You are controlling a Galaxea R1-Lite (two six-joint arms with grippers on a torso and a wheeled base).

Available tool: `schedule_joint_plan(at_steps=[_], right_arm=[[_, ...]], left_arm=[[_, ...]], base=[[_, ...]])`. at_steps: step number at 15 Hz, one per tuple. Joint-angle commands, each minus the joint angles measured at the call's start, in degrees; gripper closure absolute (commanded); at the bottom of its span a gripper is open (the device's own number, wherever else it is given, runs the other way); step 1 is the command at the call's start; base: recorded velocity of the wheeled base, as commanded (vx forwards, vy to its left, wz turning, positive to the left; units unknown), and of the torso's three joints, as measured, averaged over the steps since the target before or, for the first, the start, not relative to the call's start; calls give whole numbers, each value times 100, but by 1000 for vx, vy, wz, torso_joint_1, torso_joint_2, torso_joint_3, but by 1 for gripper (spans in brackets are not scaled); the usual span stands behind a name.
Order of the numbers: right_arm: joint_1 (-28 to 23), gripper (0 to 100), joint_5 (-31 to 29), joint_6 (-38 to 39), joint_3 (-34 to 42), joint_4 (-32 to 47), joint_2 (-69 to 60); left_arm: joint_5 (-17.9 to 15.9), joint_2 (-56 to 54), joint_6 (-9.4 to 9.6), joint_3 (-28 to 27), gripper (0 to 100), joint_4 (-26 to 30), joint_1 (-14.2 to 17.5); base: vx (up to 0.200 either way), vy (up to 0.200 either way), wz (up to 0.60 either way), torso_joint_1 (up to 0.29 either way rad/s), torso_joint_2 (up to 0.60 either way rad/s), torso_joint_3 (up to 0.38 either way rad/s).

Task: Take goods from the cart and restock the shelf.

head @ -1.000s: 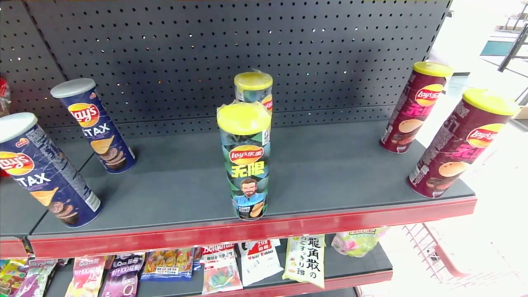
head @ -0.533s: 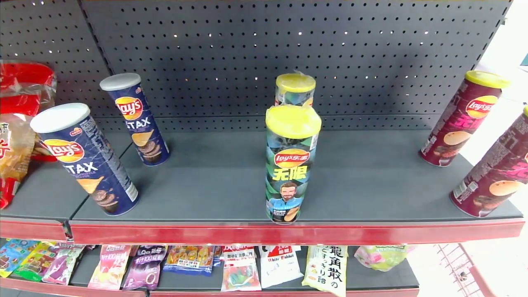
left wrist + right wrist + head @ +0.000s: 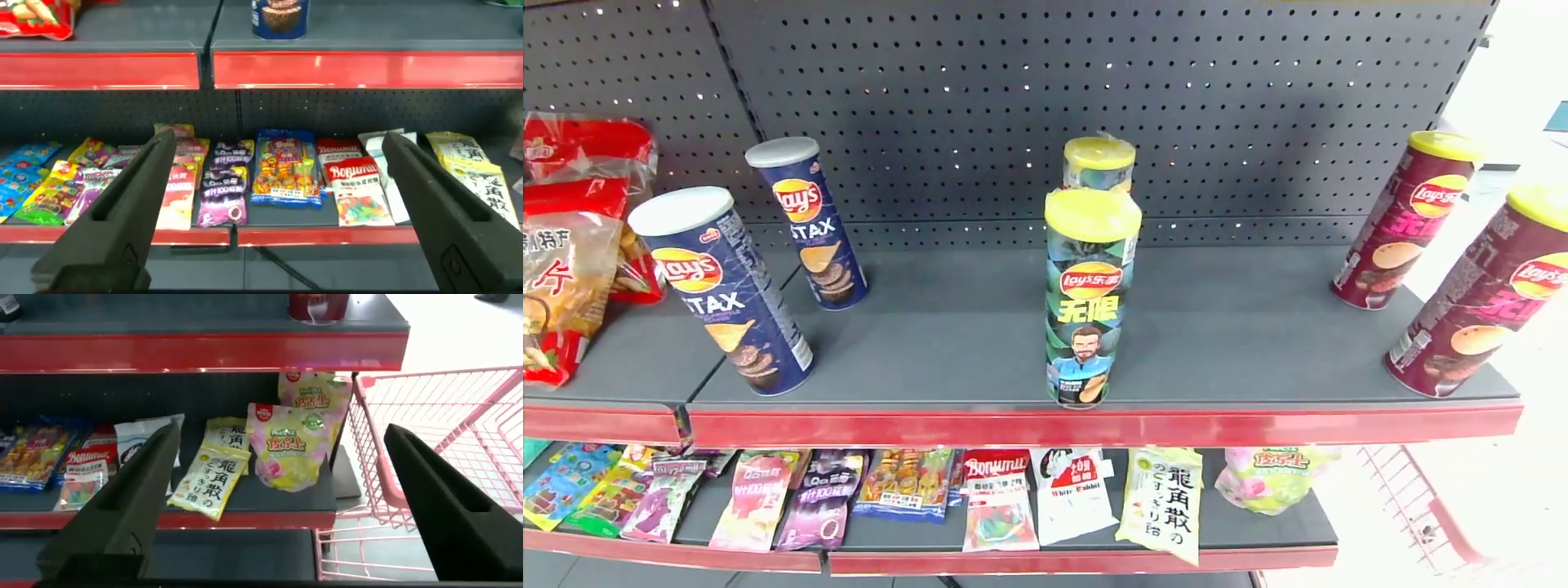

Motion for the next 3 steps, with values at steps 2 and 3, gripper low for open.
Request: schedule_joint_plan(at_steps=[2,3], right_arm=[[0,0,0,-3,2,2,5],[0,0,0,-3,2,2,5]], left_arm=[[-2,5,-2,1,0,4,0],[-2,5,-2,1,0,4,0]], base=[[0,0,0,0,0,0],[0,0,0,0,0,0]])
